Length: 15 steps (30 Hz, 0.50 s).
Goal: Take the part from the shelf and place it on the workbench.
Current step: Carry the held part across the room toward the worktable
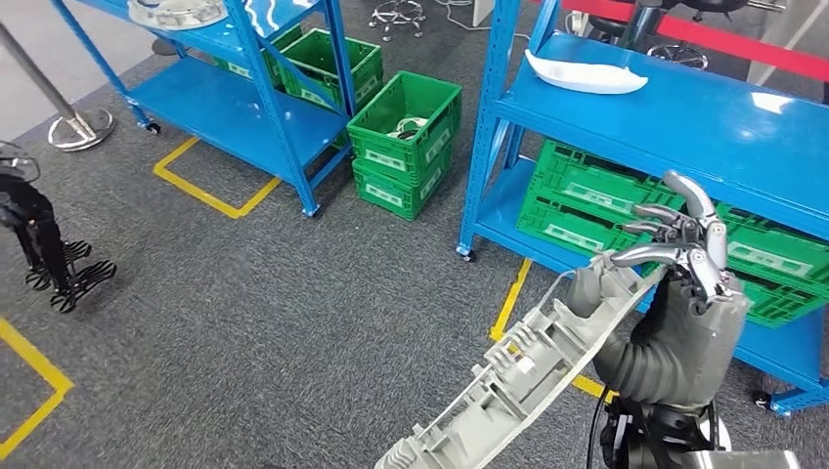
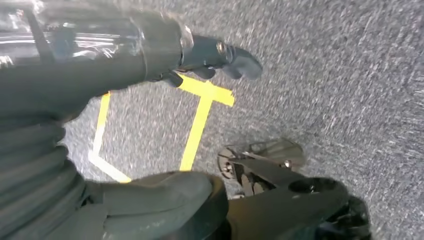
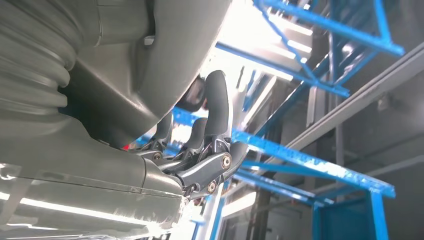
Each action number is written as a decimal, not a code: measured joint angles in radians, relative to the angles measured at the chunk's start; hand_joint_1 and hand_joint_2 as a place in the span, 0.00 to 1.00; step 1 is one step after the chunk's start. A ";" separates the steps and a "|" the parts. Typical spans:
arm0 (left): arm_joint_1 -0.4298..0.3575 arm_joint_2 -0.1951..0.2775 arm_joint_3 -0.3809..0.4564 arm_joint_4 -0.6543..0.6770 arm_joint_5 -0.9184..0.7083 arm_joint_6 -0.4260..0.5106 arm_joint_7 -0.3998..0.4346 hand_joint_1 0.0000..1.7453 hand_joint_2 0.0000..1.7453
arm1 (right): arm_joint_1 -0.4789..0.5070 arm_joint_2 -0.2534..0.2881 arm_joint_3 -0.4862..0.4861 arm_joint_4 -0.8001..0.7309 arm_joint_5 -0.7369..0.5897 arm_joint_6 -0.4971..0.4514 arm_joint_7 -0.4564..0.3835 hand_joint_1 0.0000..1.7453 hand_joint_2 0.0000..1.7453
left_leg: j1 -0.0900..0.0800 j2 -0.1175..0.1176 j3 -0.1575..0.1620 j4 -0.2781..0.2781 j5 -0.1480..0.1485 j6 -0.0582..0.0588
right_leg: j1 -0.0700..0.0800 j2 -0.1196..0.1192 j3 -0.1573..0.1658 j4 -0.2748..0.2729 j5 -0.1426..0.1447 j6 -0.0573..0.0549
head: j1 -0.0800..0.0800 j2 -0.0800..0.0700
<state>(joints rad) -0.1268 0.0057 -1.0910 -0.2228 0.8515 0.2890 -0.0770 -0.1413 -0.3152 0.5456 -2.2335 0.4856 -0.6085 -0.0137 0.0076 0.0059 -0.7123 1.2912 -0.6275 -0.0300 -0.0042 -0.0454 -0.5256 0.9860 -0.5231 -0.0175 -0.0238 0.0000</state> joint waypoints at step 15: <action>-0.002 -0.022 0.000 0.000 -0.015 0.002 0.009 0.00 1.00 | 0.026 -0.004 -0.004 -0.010 -0.004 -0.006 0.002 1.00 1.00 | -0.016 -0.046 0.145 -0.299 0.136 0.067 | 0.001 0.043 -0.111 0.291 -0.151 0.041 | 0.021 0.000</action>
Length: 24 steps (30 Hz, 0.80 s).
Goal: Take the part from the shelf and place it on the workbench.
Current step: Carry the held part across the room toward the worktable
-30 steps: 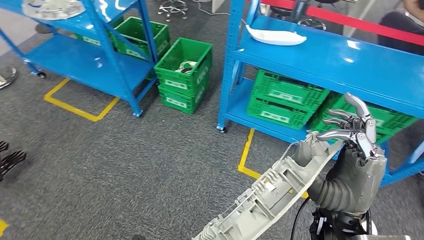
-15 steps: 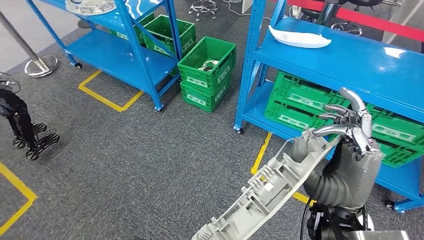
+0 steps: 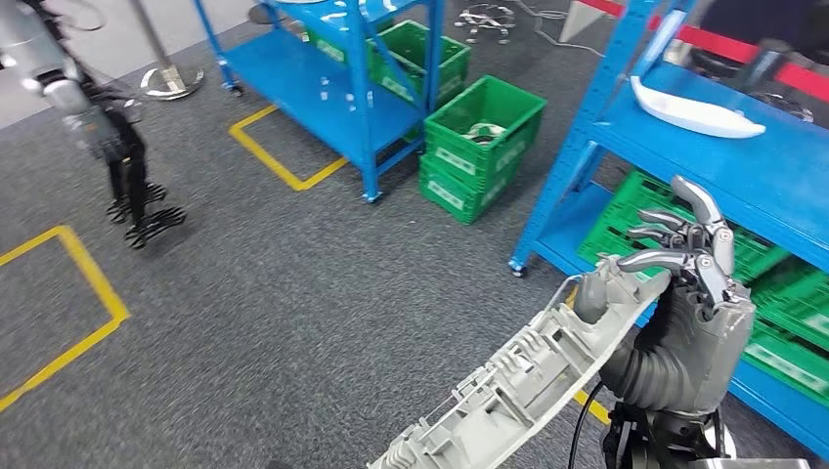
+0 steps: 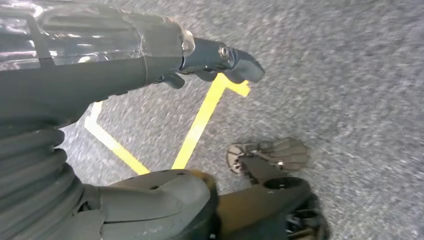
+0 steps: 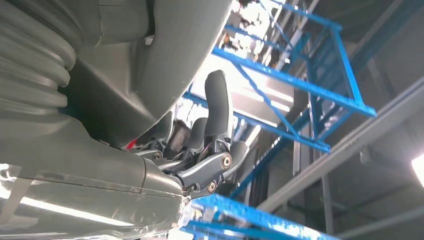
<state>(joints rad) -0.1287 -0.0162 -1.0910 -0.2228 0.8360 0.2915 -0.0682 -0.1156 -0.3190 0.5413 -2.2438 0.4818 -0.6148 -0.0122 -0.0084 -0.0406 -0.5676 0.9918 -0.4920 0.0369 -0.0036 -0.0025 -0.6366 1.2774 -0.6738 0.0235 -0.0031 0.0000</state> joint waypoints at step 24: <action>0.000 -0.009 0.000 0.000 0.000 0.004 -0.011 0.00 1.00 | 0.001 -0.002 -0.003 -0.010 0.000 0.007 0.001 1.00 1.00 | 0.007 0.093 -0.013 0.016 -0.007 -0.038 | 0.000 -0.108 0.122 -0.290 0.137 -0.012 | -0.040 0.000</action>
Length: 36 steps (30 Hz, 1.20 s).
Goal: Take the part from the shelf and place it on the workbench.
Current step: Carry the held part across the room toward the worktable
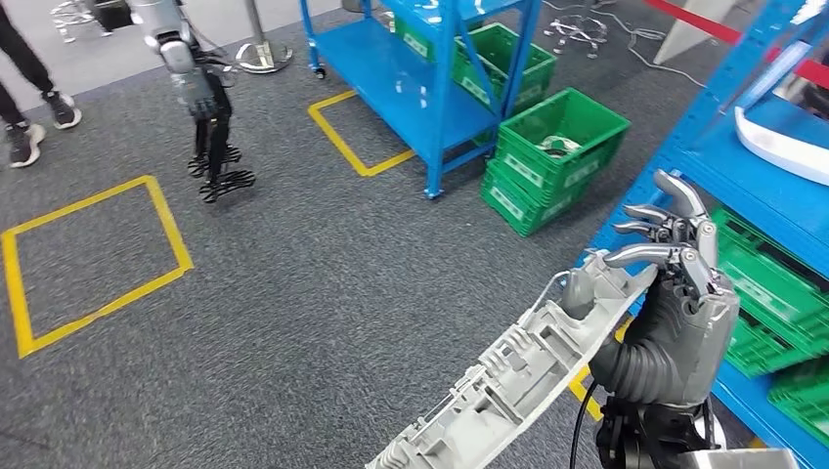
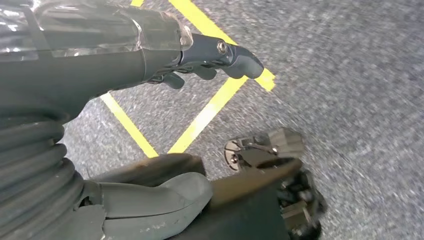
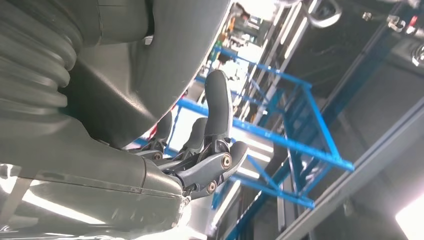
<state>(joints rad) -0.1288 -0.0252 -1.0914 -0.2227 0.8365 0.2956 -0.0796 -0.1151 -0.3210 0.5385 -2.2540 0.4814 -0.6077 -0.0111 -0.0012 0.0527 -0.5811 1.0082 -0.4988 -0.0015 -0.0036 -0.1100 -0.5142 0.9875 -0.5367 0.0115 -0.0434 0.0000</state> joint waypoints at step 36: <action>-0.005 0.002 0.000 0.000 -0.009 -0.007 -0.012 0.00 1.00 | -0.045 0.006 0.011 0.001 0.011 0.016 0.003 1.00 1.00 | -0.003 -0.062 -0.014 -0.001 0.022 0.023 | -0.012 0.099 -0.097 0.232 -0.125 0.012 | 0.045 0.000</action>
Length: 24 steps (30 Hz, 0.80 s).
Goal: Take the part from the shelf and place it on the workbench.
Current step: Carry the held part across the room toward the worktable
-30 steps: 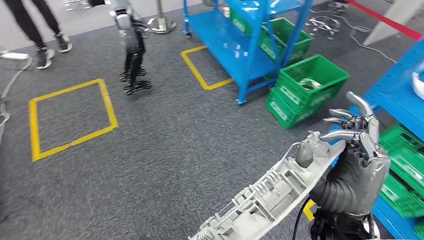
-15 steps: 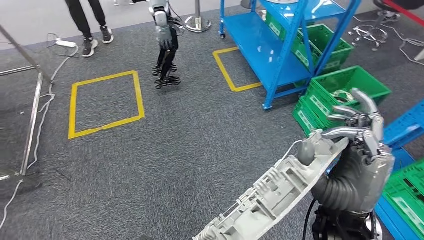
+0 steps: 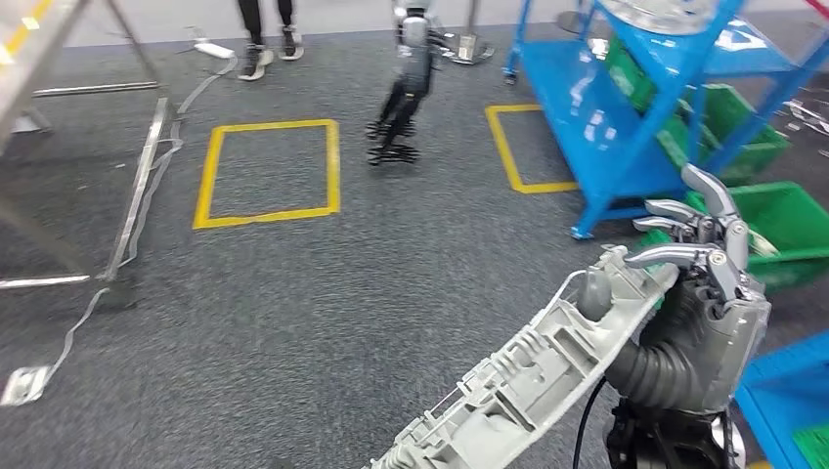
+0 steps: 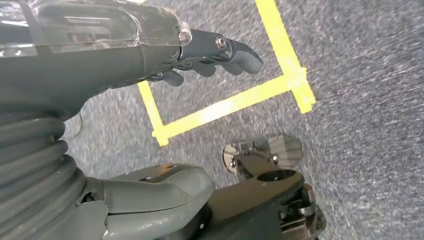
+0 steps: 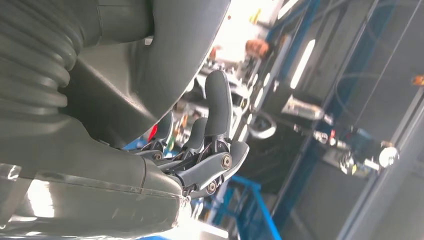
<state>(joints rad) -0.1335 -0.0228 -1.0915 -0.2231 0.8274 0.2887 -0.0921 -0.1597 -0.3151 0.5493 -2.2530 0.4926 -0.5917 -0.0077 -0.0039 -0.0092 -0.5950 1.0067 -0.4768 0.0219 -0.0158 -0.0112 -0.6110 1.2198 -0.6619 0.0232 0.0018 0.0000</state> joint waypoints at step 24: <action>0.004 0.000 0.000 0.000 0.009 0.005 -0.002 0.00 1.00 | -0.013 0.000 0.016 0.011 -0.002 -0.013 0.007 1.00 1.00 | 0.000 0.082 0.002 0.003 -0.005 -0.030 | 0.010 -0.085 0.094 -0.232 0.137 -0.017 | -0.028 0.000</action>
<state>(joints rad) -0.1295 -0.0229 -1.0918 -0.2227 0.8367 0.2938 -0.0937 -0.1727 -0.3149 0.5653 -2.2420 0.4908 -0.6047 -0.0004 -0.0035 0.0727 -0.5931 1.0095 -0.4821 -0.0086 -0.0057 -0.0961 -0.5171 0.9874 -0.5254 0.0064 -0.0260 0.0000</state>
